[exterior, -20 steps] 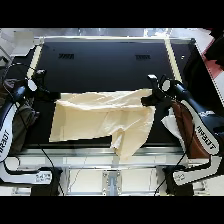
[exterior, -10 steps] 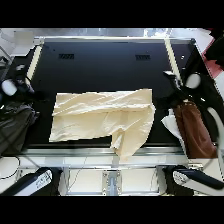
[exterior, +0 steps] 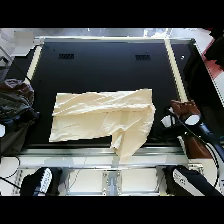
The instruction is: Fold the shirts.
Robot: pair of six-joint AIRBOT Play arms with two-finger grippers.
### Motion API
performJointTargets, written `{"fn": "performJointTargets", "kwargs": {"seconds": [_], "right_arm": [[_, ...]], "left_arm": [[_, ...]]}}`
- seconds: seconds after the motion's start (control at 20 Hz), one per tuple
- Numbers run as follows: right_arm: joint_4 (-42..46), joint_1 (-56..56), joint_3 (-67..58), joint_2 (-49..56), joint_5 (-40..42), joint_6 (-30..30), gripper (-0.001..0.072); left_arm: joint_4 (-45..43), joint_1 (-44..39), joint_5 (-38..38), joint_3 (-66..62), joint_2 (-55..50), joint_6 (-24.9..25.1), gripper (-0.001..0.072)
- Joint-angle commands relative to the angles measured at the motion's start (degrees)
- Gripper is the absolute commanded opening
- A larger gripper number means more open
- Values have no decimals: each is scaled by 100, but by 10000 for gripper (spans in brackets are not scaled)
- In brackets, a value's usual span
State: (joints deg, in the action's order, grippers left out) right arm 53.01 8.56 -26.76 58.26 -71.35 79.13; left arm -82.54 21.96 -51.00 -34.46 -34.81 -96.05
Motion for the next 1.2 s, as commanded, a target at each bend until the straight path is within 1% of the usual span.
{"fn": "performJointTargets", "kwargs": {"seconds": [0.0, 0.1, 0.35, 0.6, 0.75, 0.85, 0.9, 1.0, 1.05, 1.1, 1.15], "right_arm": [[-1113, 31, 616, 481, -17, -446, 389], [-1447, 31, 693, 787, 2, -678, 389], [-1451, 31, 693, 1003, 105, -680, 388], [-1325, 20, 695, 1021, 378, -660, 385], [-1342, -391, 695, 1058, 634, -612, 382], [-1513, -752, 693, 1121, 868, -599, 381], [-1604, -896, 691, 1119, 981, -514, 367], [-1849, -1067, 688, 1117, 1088, -527, 109], [-1971, -1093, 688, 1099, 1091, -533, 50], [-2055, -1102, 688, 1062, 1075, -533, 18], [-2094, -1110, 688, 1003, 1060, -533, 18]], "left_arm": [[76, 50, -31, 127, 210, -129, 678], [81, 50, -74, 127, 210, -131, 678], [358, 50, -136, 129, 210, -129, 678], [348, 50, -632, 142, 210, -129, 678], [350, 50, -695, 144, 210, -127, 678], [348, 50, -697, 144, 210, -129, 678], [348, 50, -702, 144, 210, -127, 678], [332, 52, -723, 153, 210, -133, 678], [321, 55, -734, 208, 212, -243, 677], [275, 81, -745, 348, 212, -680, 674], [234, 122, -772, 549, 212, -1327, 674]]}}
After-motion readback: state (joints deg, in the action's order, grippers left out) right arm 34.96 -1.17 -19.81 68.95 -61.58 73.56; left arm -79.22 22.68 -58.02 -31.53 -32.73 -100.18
